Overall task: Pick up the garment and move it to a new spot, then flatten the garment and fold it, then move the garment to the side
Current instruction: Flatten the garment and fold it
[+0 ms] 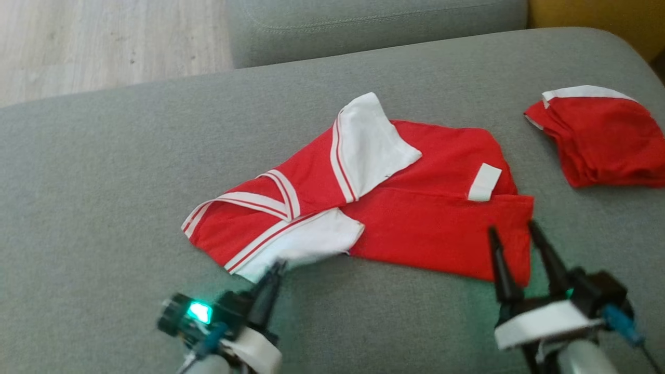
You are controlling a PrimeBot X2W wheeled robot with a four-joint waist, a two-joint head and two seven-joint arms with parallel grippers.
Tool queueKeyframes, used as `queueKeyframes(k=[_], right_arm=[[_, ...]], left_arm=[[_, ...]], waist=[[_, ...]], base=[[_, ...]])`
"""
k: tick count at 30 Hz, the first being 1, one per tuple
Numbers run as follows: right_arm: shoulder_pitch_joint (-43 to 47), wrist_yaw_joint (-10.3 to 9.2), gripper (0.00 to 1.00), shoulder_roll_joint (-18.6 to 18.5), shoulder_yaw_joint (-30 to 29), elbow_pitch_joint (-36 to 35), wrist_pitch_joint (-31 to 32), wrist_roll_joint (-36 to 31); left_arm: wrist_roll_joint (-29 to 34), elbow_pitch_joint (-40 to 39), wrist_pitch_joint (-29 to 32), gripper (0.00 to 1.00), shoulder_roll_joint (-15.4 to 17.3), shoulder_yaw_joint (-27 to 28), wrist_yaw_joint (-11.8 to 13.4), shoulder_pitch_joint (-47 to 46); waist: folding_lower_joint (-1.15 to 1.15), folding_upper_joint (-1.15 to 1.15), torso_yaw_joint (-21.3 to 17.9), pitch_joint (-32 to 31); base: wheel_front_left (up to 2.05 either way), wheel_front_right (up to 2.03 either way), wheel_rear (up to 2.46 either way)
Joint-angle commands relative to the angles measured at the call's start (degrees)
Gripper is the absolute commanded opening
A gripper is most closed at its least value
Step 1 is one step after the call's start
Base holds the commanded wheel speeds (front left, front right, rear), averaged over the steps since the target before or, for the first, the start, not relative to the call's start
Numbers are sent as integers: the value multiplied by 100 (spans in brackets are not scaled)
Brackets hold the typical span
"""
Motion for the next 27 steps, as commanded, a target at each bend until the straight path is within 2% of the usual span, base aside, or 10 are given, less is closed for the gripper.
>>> queueKeyframes(k=[1, 6, 11, 22, 24, 25, 26, 27], right_arm=[[-302, -5, 100, -70, 16, -19, -62, -75], [-868, -5, 100, -15, -663, 1082, -58, -371], [-1438, -5, 100, 39, -1177, 1887, 103, -676], [-2094, -5, 100, 124, -1295, 2986, 123, -887], [-2151, -5, 76, 129, -1293, 3105, 97, -907], [-2177, -5, 53, 131, -1296, 3148, 80, -925], [-2177, -5, 53, 131, -1296, 3148, 80, -925], [-2201, -5, 34, 133, -1296, 3185, 63, -942]], left_arm=[[-18, -274, -30, 0, 137, 298, 59, -99], [39, -949, -30, 0, 372, 677, 208, -72], [47, -1280, -30, 0, 529, 869, 293, -75], [19, -1430, -30, 0, 642, 945, 383, -31], [14, -1436, -30, 0, 642, 940, 389, -35], [10, -1437, -30, 0, 641, 938, 391, -36], [10, -1437, -30, 0, 641, 938, 391, -36], [5, -1437, -30, 0, 643, 937, 393, -38]], waist=[[0, 0, 36, 15], [0, 0, 161, 73], [0, 0, 227, 122], [0, 0, 266, 122], [0, 0, 286, 122], [0, 0, 296, 122], [0, 0, 296, 122], [0, 0, 304, 124]], base=[[0, 0, 0], [0, 0, 0], [0, 0, 0], [0, 0, 0], [0, 0, 0], [0, 0, 0], [0, 0, 0], [0, 0, 0]])
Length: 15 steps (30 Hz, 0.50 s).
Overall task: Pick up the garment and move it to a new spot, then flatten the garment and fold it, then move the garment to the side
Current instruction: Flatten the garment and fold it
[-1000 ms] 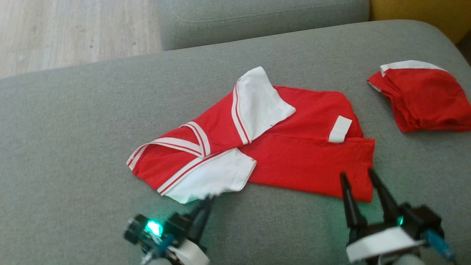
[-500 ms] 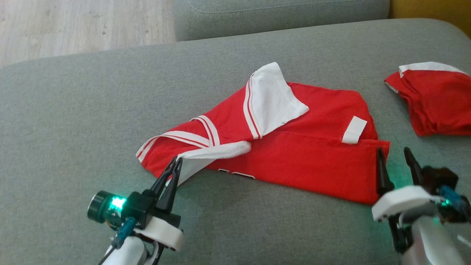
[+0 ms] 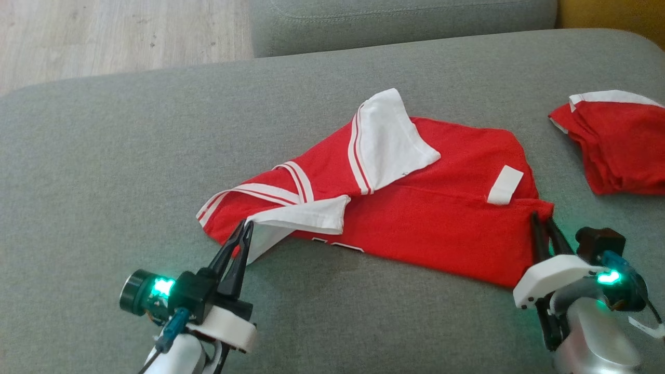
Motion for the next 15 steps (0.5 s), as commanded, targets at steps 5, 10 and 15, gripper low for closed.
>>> queueKeyframes(k=[5, 10, 15], right_arm=[[-346, -5, 0, 29, 101, 15, -139, -143], [-318, -5, 0, -62, -67, -227, -180, -212], [-190, -5, 0, -280, -173, -1052, -186, -44]], left_arm=[[-12, -187, -29, 0, 196, 306, 73, -191], [-10, -565, -29, 0, 271, 609, 186, -240], [-230, -1346, -29, 0, 464, 1358, 192, -385]], waist=[[0, 0, 49, -12], [0, 0, 60, -206], [0, 0, -2, -549]], base=[[0, 0, 0], [0, 0, 0], [0, 0, 0]])
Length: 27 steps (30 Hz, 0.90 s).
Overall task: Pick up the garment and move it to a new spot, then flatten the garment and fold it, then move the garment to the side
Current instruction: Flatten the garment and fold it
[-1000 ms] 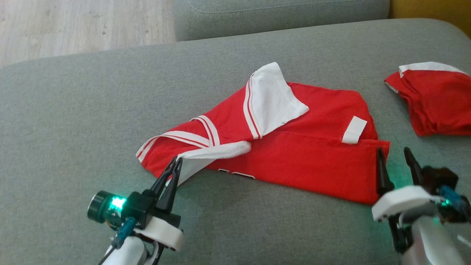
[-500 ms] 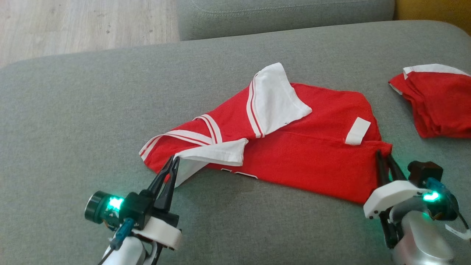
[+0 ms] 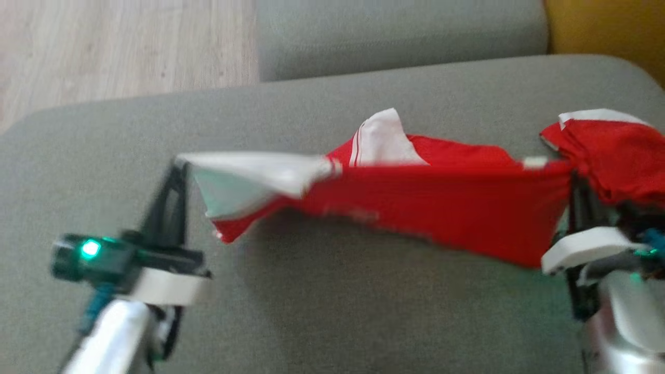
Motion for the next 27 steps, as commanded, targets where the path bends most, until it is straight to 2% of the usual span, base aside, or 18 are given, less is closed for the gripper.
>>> queueKeyframes(k=[1, 6, 10, 14, 17, 21, 26, 27], right_arm=[[-52, -5, 0, -184, 98, -379, -76, 97], [-52, -5, 0, -672, 142, -1674, 76, 412], [-218, -5, 0, -950, 169, -2979, 692, 501], [-725, -5, 0, -1145, 324, -3626, 1273, 674], [-1278, -5, 0, -1237, 574, -3523, 1543, 836], [-2190, -5, 0, -1371, 1047, -2884, 1695, 1053], [-3551, -5, 0, -1555, 1579, -1762, 1511, 1082], [-3551, -5, 0, -1555, 1579, -1762, 1511, 1082]], left_arm=[[-67, -367, -29, 0, 260, 458, 44, -408], [-410, -1124, 30, 0, 585, 1090, -93, -940], [-627, -1558, 340, 0, 812, 1345, -231, -1732], [-651, -1474, 744, 0, 987, 1342, -365, -2664], [-660, -979, 1073, 0, 1001, 1198, -494, -3377], [-553, 57, 1445, 0, 970, 895, -732, -4377], [-207, 1342, 1343, 0, 841, 575, -924, -5649], [-207, 1342, 1343, 0, 841, 575, -924, -5649]], waist=[[0, 0, -58, -200], [0, 0, -139, -421], [0, 0, -184, -472], [0, 0, -218, -394], [0, 0, -216, -232], [0, 0, -162, 240], [0, 0, -32, 1036], [0, 0, -32, 1036]], base=[[0, 0, 0], [0, 0, 0], [0, 0, 0], [0, 0, 0], [0, 0, 0], [0, 0, 0], [0, 0, 0], [0, 0, 0]])
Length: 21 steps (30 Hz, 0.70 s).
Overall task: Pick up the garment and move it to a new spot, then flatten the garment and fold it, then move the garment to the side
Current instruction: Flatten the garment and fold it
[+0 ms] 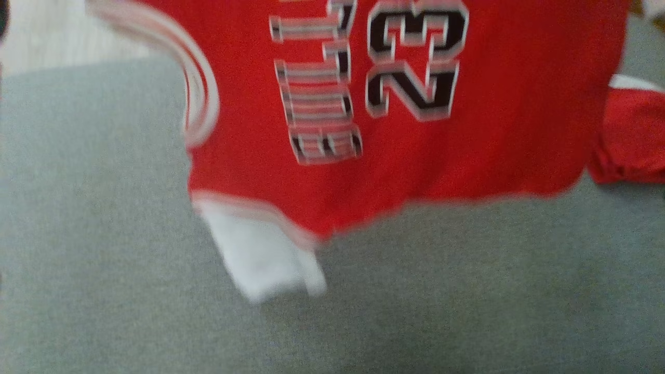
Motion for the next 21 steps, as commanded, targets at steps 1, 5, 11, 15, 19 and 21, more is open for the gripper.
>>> queueKeyframes(k=[1, 5, 11, 15, 19, 21], right_arm=[[-255, -5, 0, -62, 39, -122, -58, 32], [-1300, -5, 0, -156, 331, 656, -647, -14], [-2338, -5, 0, -310, 554, 1638, -1405, -299], [-2223, -5, 0, -372, 633, 2070, -1507, -399], [-1822, -5, 0, -390, 600, 2367, -1532, -416], [-1528, -5, 0, -373, 485, 2395, -1534, -367]], left_arm=[[51, -103, -28, 0, 209, 167, -12, -355], [296, 653, -565, 0, 9, 91, 23, -1366], [328, 1437, -1240, 0, -361, 98, -19, -2168], [203, 1581, -1310, 0, -521, 84, -182, -1864], [47, 1375, -1320, 0, -679, 172, -287, -1181], [-15, 1175, -1321, 0, -727, 219, -333, -697]], waist=[[-2, 0, 129, 502], [-2, 0, 227, 1033], [-2, 0, 413, 1539], [-2, 0, 562, 1664], [-2, 0, 753, 1708], [-2, 0, 814, 1677]], base=[[0, 0, 0], [0, 0, 0], [0, 0, 0], [0, 0, 0], [0, 0, 0], [0, 0, 0]])
